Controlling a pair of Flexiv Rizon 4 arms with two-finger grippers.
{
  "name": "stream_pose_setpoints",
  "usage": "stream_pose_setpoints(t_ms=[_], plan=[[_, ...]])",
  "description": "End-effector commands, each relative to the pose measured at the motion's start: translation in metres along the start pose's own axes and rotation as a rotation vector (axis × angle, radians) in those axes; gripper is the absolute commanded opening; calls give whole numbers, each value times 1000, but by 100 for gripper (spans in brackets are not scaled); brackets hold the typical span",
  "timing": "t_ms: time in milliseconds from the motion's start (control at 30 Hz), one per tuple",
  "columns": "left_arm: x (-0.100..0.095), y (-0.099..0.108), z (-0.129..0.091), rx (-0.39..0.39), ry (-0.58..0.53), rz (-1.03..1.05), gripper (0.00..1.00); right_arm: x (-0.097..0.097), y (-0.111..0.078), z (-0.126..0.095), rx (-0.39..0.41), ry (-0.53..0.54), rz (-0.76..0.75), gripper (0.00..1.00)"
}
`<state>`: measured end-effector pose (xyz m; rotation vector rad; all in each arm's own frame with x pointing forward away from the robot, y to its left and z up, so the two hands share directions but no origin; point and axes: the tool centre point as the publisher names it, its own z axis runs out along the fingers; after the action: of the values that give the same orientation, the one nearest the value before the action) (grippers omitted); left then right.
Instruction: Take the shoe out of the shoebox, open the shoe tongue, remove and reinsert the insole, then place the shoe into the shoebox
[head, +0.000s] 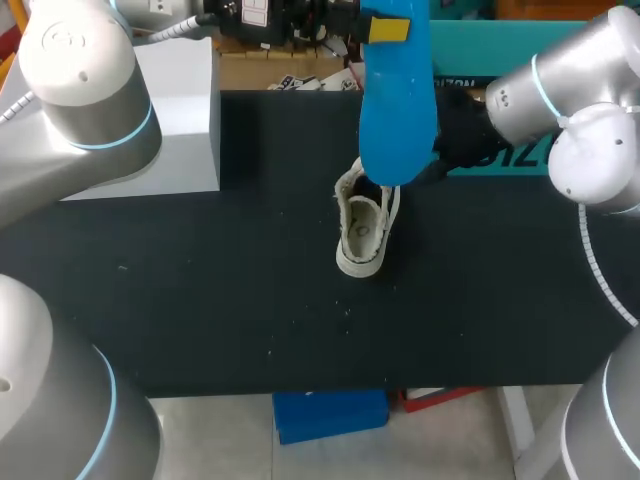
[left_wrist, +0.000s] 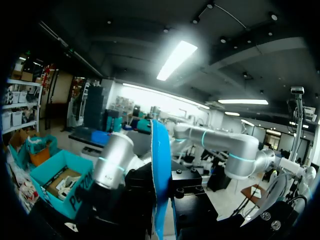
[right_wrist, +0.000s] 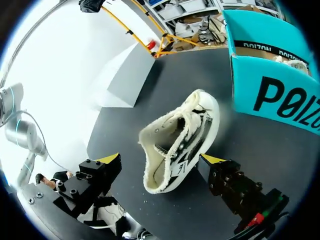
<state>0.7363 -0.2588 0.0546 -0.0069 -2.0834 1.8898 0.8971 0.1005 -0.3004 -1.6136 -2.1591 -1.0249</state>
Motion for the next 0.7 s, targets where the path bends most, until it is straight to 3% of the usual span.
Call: stream_pose_setpoints(t_ms=[33, 300, 700], plan=[[0, 1, 2, 2, -4, 1, 0, 0, -10, -2, -64, 156, -2, 100], [0, 1, 2, 2, -4, 1, 0, 24, -6, -8, -125, 336, -1, 100], [0, 1, 2, 2, -4, 1, 0, 41, -4, -19, -77, 391, 57, 100]])
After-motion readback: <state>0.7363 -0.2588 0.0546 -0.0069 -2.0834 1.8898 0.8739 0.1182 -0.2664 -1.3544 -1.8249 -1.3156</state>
